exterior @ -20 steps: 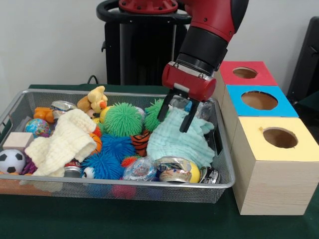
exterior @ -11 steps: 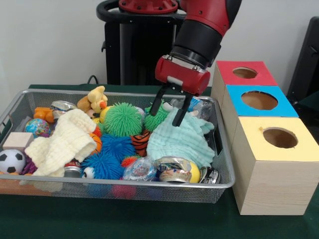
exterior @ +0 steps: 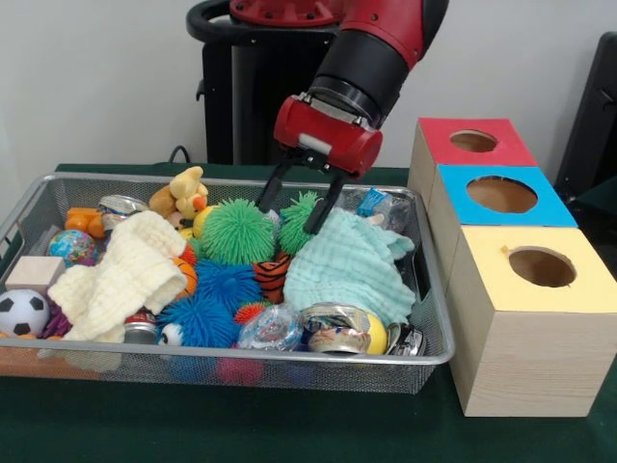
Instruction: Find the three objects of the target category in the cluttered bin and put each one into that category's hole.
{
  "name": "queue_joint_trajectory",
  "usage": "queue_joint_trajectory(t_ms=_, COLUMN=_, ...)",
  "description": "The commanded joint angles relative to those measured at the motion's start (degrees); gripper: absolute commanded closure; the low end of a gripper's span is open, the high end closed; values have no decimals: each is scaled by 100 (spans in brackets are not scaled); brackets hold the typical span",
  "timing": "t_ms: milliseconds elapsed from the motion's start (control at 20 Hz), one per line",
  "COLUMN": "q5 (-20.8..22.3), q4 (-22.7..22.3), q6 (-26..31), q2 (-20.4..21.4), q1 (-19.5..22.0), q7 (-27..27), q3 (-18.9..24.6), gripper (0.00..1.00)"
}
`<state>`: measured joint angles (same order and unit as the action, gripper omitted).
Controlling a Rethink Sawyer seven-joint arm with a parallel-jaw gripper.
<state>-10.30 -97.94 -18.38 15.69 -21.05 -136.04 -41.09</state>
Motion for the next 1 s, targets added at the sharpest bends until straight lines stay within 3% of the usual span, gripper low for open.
queue_joint_trajectory(t_ms=50, q5=-727, q4=44, q6=-15, q2=-1317, q1=-530, q7=-209, q3=-468, gripper=0)
queue_joint_trajectory(t_ms=400, q5=-827, q4=127, q6=348, q2=-1561, q1=-820, q7=-244, q3=-801, gripper=0)
queue_joint_trajectory(t_ms=500, q5=-711, q4=124, q6=122, q2=-1287, q1=-490, q7=-532, q3=-353, gripper=0)
queue_joint_trajectory(t_ms=550, q5=-529, q4=260, q6=223, q2=-1188, q1=-373, q7=-424, q3=-280, gripper=0)
queue_joint_trajectory(t_ms=700, q5=-81, q4=645, q6=810, q2=-915, q1=-175, q7=63, q3=-242, gripper=0)
queue_joint_trajectory(t_ms=850, q5=489, q4=725, q6=1248, q2=-472, q1=221, q7=249, q3=492, gripper=0)
queue_joint_trajectory(t_ms=950, q5=678, q4=791, q6=1563, q2=-386, q1=323, q7=339, q3=749, gripper=0)
queue_joint_trajectory(t_ms=1000, q5=731, q4=848, q6=1602, q2=-429, q1=270, q7=230, q3=702, gripper=100)
